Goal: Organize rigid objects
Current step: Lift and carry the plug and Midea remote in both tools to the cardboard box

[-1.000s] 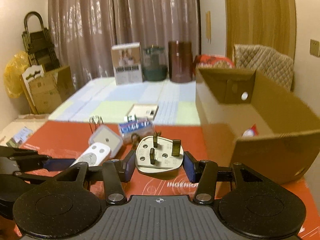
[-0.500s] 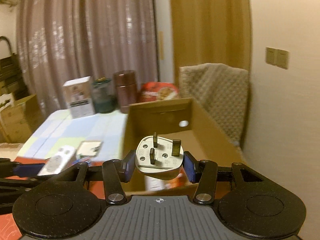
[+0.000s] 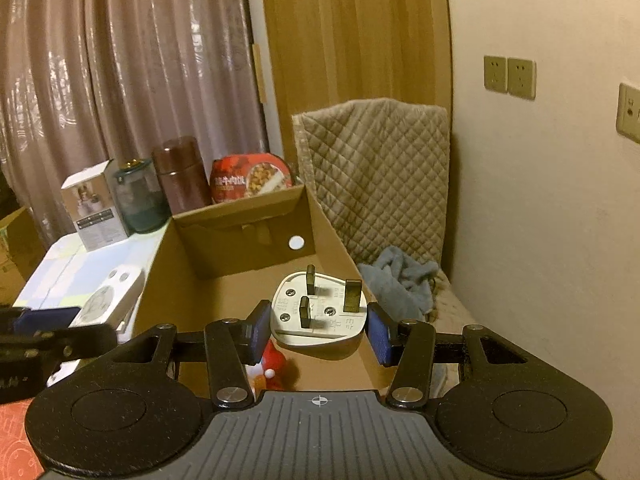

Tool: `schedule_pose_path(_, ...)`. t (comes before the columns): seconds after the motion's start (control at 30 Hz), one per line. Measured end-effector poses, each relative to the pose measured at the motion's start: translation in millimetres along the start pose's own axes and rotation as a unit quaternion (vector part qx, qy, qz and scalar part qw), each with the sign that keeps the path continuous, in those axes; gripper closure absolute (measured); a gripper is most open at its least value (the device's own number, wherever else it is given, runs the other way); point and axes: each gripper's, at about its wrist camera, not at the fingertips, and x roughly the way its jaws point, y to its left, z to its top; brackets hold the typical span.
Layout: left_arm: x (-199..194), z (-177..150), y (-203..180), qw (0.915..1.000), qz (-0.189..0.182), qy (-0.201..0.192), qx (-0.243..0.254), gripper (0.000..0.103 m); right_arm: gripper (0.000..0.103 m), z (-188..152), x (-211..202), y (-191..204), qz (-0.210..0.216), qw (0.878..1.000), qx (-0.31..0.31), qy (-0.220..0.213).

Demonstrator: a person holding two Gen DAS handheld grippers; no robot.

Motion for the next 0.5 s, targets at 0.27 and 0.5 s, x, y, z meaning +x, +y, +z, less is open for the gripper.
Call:
schedule_pose_path(0.27,38,0,-8,0.9996,-0.010,0.025,0.006,0.068,0.056,-4,19,-14,0.005,1.000,0.010,0.019)
schedule_pose_path(0.5,53,-9,-6,0.9988,-0.013,0.048,0.007,0.068,0.056,-8,27,-16,0.010,1.000,0.010,0.027)
